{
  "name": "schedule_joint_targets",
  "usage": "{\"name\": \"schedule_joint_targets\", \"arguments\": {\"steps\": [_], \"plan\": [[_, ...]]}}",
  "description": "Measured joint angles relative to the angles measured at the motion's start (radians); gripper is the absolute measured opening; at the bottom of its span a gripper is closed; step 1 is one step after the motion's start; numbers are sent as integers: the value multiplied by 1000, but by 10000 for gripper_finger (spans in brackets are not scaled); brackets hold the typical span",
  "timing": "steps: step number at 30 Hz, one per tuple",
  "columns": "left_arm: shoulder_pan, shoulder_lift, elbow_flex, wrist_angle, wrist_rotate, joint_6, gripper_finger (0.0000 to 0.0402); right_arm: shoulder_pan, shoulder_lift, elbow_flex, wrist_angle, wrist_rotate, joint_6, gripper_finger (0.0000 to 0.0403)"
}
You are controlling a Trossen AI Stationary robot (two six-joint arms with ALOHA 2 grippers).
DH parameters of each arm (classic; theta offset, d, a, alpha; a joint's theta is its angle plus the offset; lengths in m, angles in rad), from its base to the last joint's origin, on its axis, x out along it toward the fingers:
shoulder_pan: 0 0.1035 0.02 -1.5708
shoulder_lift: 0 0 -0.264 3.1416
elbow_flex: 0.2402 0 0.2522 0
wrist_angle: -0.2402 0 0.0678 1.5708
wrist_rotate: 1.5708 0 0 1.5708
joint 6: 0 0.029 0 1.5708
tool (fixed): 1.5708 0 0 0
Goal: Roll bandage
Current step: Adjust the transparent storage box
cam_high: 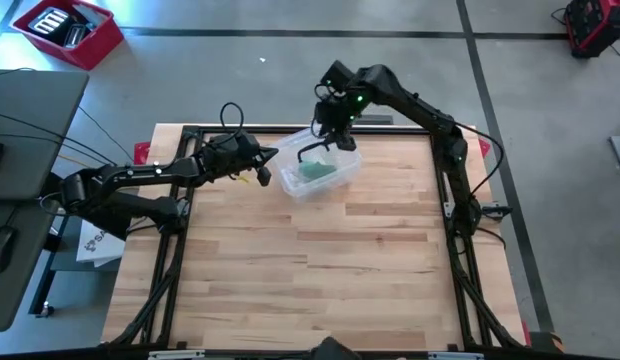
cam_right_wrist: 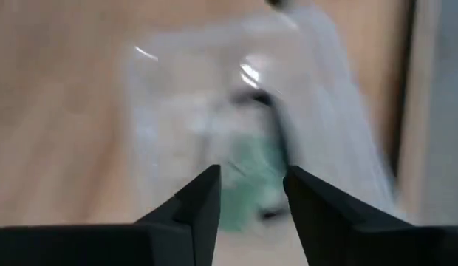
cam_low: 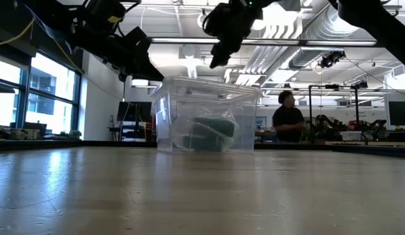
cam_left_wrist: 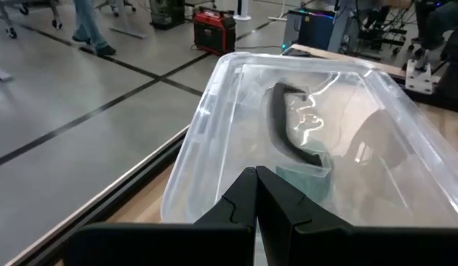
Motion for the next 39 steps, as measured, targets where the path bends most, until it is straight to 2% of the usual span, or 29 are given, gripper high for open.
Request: {"name": "schedule_joint_targets", "arguments": {"steps": [3,5,8,11,14,16,23,27,34,36,39], "plan": [[0,0,1,1,0,0,0,-17,11,-14,-85,-262,-94,133],[0,0,1,0,0,0,0,-16,21,-57,-89,-317,-135,123],[0,0,0,-3,2,-4,0,-13,33,-154,20,-281,-96,107],[0,3,0,-17,8,-8,0,-28,29,-224,210,-201,65,86],[0,3,0,-56,9,-9,0,-43,22,-289,409,-189,247,64],[0,3,0,-62,9,-17,0,-46,23,-339,460,-162,287,49],[0,3,0,-75,7,-19,0,-10,-11,-354,463,-47,278,7],[7,3,0,-101,-28,-8,0,-5,-101,-338,464,6,270,2],[60,2,0,-111,-67,78,0,-47,-154,-340,266,5,218,0],[92,2,0,-111,-82,115,0,-59,-158,-381,252,-8,218,0],[137,2,0,-113,-86,147,0,-61,-156,-516,286,-17,233,0]]}}
